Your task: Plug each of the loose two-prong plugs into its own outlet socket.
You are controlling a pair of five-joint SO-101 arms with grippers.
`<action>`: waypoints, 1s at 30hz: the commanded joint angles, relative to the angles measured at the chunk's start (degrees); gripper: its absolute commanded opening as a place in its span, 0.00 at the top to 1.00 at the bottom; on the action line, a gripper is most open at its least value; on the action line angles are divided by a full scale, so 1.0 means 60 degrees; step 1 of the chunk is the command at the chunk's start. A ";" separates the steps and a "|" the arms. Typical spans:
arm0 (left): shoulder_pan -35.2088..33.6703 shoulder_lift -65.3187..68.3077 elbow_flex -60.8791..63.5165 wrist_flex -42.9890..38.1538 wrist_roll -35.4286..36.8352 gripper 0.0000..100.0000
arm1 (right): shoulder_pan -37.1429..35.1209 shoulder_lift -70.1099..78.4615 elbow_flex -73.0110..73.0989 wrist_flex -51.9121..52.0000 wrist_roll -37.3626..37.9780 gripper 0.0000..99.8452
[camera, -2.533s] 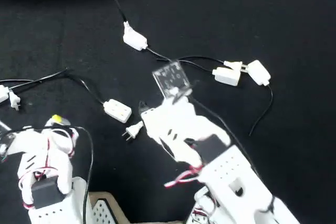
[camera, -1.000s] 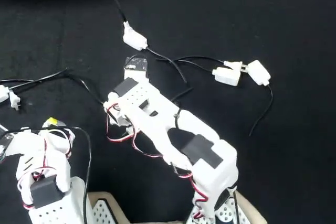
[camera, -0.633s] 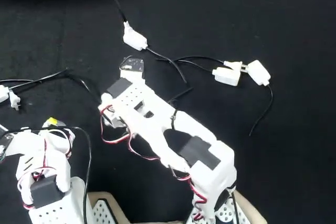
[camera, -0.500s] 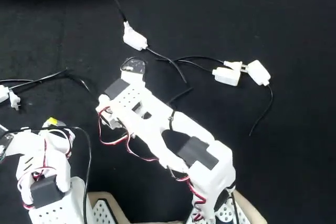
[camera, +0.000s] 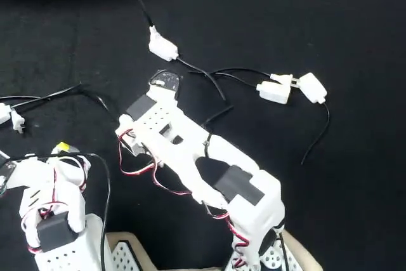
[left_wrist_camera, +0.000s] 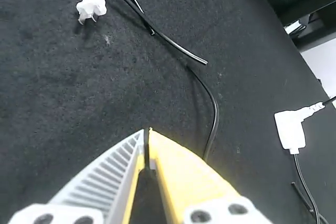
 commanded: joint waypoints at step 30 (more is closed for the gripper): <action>-0.0095 -0.0044 -0.0139 -0.0044 -0.0088 0.97 | -0.0073 -0.0095 0.0154 0.1304 2.1861 0.85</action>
